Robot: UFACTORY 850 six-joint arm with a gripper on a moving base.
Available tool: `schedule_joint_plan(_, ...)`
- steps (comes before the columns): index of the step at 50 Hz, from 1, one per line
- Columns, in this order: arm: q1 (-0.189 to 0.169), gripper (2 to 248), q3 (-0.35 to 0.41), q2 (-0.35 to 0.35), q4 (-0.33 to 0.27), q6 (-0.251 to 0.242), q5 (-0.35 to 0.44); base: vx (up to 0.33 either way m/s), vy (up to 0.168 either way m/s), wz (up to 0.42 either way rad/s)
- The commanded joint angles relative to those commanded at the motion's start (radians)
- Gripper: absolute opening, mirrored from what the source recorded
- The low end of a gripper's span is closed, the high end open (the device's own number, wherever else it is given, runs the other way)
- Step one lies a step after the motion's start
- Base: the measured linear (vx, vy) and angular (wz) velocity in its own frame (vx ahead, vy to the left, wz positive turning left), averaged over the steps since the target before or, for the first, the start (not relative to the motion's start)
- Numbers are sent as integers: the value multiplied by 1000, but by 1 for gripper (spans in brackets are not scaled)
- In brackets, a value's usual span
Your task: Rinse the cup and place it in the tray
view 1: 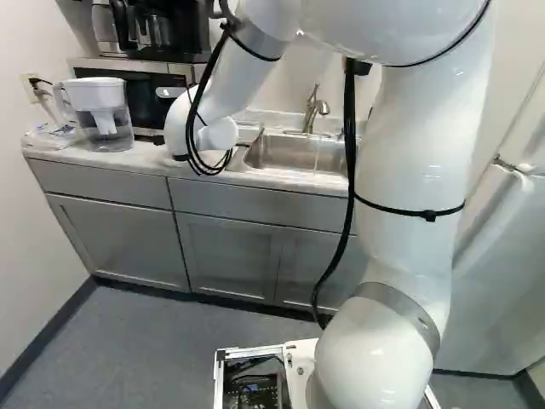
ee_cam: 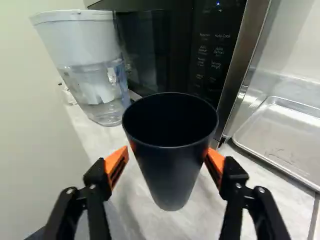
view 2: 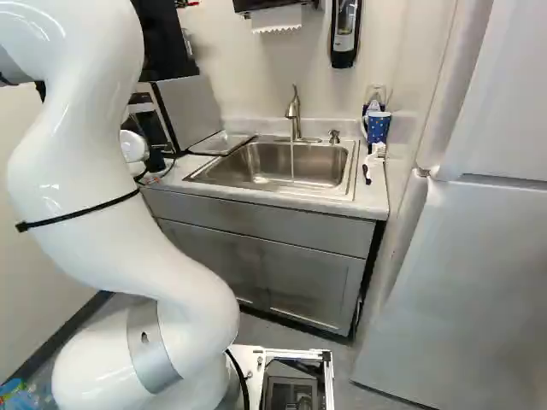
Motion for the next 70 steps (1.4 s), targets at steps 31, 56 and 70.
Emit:
schedule_joint_plan(31, 0, 125, -1, 10, 0, 0, 0, 0, 0, 0)
schedule_joint_plan(56, 8, 125, 93, 145, 8, 0, -50, 0, 0, 0)
schedule_joint_plan(70, -12, 125, 155, 234, 9, 0, -51, 0, 0, 0)
